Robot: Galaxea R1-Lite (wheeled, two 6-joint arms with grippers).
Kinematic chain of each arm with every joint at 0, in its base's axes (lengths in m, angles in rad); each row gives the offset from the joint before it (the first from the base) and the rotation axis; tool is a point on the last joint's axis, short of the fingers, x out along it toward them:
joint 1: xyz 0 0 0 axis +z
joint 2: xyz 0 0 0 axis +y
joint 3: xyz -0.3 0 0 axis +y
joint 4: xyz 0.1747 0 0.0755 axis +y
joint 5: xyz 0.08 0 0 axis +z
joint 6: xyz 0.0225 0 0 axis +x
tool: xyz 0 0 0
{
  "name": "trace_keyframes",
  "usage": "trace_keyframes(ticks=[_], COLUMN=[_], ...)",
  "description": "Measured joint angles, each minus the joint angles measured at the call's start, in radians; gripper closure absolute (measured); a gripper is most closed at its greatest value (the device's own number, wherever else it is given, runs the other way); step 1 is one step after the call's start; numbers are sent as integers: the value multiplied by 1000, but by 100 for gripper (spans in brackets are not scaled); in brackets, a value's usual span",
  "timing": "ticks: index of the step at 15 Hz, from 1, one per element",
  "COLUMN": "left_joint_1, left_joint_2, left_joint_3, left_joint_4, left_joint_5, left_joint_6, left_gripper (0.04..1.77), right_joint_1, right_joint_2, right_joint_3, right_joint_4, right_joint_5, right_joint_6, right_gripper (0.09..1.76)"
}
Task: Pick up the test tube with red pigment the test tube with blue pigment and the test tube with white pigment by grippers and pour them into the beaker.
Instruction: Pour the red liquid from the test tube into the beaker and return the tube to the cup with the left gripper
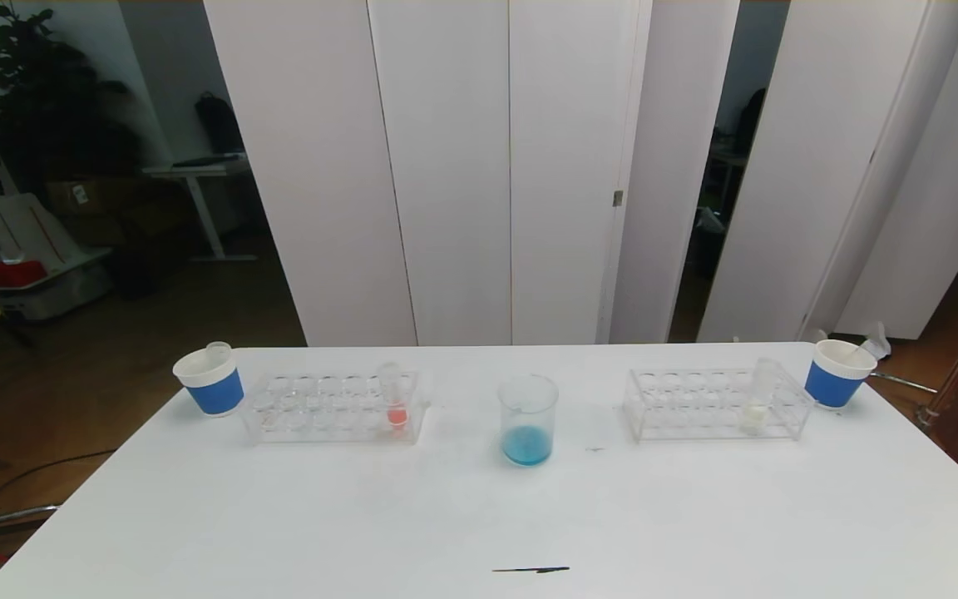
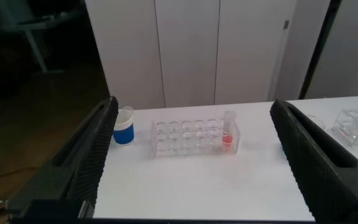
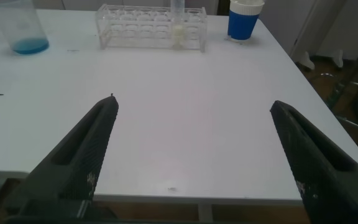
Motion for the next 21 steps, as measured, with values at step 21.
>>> trace_keyframes(ticks=[21], left_joint_1=[-355], left_joint_2=[943], left_joint_3=[165], left_joint_4=[-783], left_joint_5=[209], left_joint_6=[-140], left_gripper=[6], right_joint_1=[0], right_joint_2=[0], right_joint_3=[0], right_joint_4=[0], right_joint_5=[0], right_joint_6=[0], right_gripper=[10])
